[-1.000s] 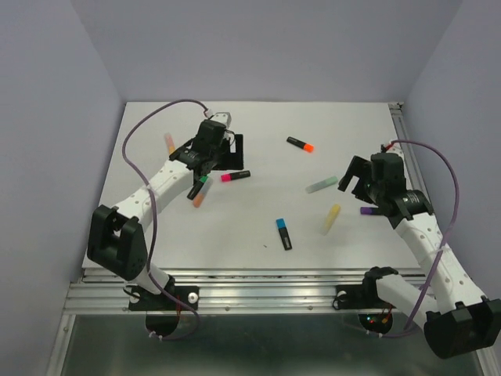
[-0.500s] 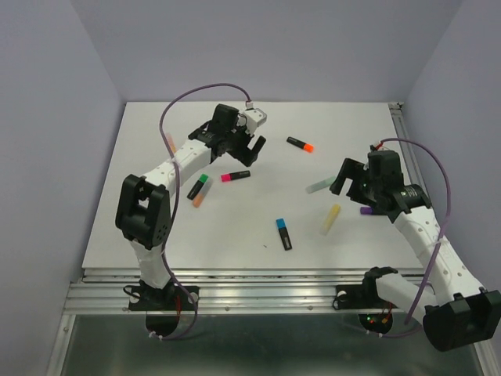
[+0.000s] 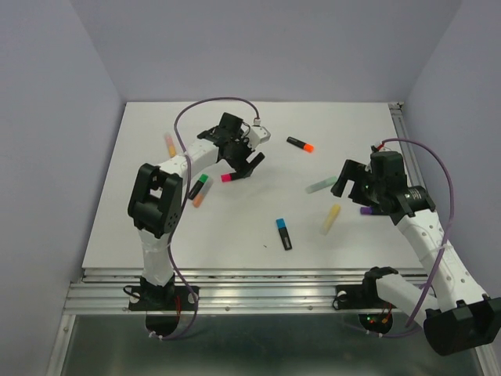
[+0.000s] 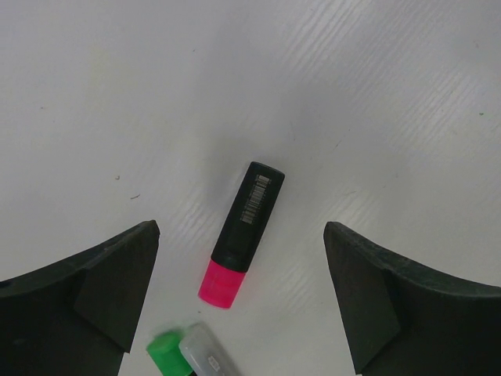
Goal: Open the pen caps
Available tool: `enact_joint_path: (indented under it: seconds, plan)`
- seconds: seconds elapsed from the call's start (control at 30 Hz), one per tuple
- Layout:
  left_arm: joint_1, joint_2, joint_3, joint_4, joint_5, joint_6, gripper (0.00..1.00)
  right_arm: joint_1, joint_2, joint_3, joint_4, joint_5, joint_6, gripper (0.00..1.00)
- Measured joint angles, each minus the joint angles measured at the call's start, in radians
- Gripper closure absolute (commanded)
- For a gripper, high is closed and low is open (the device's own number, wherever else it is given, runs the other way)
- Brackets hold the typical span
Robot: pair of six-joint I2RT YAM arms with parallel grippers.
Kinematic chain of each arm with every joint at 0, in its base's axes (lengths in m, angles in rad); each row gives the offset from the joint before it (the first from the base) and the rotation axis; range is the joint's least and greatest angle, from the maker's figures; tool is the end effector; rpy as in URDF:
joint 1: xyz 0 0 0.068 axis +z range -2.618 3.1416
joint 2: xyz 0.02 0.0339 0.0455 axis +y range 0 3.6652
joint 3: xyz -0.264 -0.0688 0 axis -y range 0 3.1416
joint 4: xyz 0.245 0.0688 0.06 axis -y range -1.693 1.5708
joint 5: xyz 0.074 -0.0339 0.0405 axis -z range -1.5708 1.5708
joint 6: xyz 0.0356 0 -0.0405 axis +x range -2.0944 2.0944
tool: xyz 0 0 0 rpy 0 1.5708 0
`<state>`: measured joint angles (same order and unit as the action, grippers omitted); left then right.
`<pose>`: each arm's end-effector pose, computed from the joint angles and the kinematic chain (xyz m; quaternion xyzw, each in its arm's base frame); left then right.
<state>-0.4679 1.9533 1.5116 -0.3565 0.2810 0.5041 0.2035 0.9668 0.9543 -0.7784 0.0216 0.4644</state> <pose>0.3893 -0.2078 0.2304 0.4751 0.7863 -0.1229 0.3753 0.1890 0.0382 0.3098 0.1244 0.9165 0.1152 0.3624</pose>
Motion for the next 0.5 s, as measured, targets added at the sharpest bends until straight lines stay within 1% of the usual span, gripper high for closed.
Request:
enact_joint_path:
  seconds: [0.07,0.13,0.3,0.5]
  plan:
    - [0.005,-0.002,0.0,0.005,-0.002,0.019,0.01,0.0,0.0,0.0,0.0,0.001,-0.002,0.0]
    - [0.006,-0.002,-0.004,0.013,-0.013,0.03,0.07,0.0,0.0,0.0,0.0,0.001,-0.002,0.0]
    - [0.017,0.013,-0.006,0.018,-0.02,0.041,0.07,0.0,0.0,0.0,-0.001,0.015,-0.005,0.0]
    - [0.026,0.074,-0.006,0.016,-0.006,0.041,0.08,0.0,-0.011,0.0,-0.001,0.024,-0.004,0.0]
